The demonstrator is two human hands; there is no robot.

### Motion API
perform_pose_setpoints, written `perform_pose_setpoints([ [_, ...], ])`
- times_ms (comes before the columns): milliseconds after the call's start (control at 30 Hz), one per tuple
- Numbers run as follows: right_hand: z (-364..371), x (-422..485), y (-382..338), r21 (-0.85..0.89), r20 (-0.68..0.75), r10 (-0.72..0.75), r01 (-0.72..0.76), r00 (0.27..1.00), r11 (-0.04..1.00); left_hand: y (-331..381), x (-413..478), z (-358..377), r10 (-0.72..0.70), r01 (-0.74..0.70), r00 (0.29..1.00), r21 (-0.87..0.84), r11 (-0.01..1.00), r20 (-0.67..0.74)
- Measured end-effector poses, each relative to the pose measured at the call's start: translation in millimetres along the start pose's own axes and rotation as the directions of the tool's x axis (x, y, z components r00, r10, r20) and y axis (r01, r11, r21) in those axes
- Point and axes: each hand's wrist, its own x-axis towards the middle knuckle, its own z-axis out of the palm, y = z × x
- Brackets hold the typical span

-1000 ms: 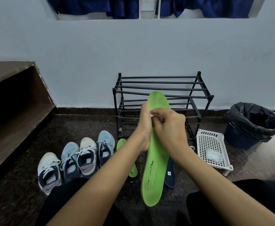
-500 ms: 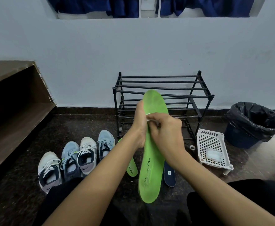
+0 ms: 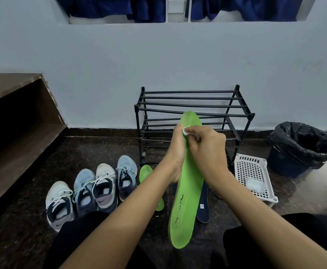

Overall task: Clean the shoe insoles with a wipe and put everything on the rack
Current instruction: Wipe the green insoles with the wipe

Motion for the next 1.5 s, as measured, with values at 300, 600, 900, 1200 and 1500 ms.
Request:
perform_pose_setpoints([
  [300, 10.8, -23.2, -9.8, 0.022, 0.13, -0.019, 0.016, 0.991, 1.0, 14.5, 8.7, -17.3, 0.047, -0.047, 0.988, 0.009, 0.999, -0.144],
  [600, 6.0, -7.9, 2.2, -0.002, 0.109, 0.054, -0.054, 0.993, 0.999, -0.2, 8.9, -6.5, 0.06, -0.051, 0.989, 0.072, 0.996, -0.131],
  [900, 5.3, -13.1, 3.5, 0.023, 0.119, 0.095, -0.098, 0.988, 0.995, 4.2, 7.3, -7.0, 0.022, -0.018, 0.994, 0.045, 0.999, -0.105],
  [1200, 6.9, -20.1, 0.6, -0.022, 0.185, 0.06, -0.057, 0.981, 0.998, 7.7, 5.0, -7.9, 0.034, -0.032, 0.989, 0.015, 0.999, -0.147],
  [1500, 0.9, -1.5, 12.2, -0.03, 0.098, 0.123, -0.12, 0.988, 0.992, 8.0, -3.4, 3.0, 0.053, -0.052, 0.997, 0.022, 0.998, -0.048],
])
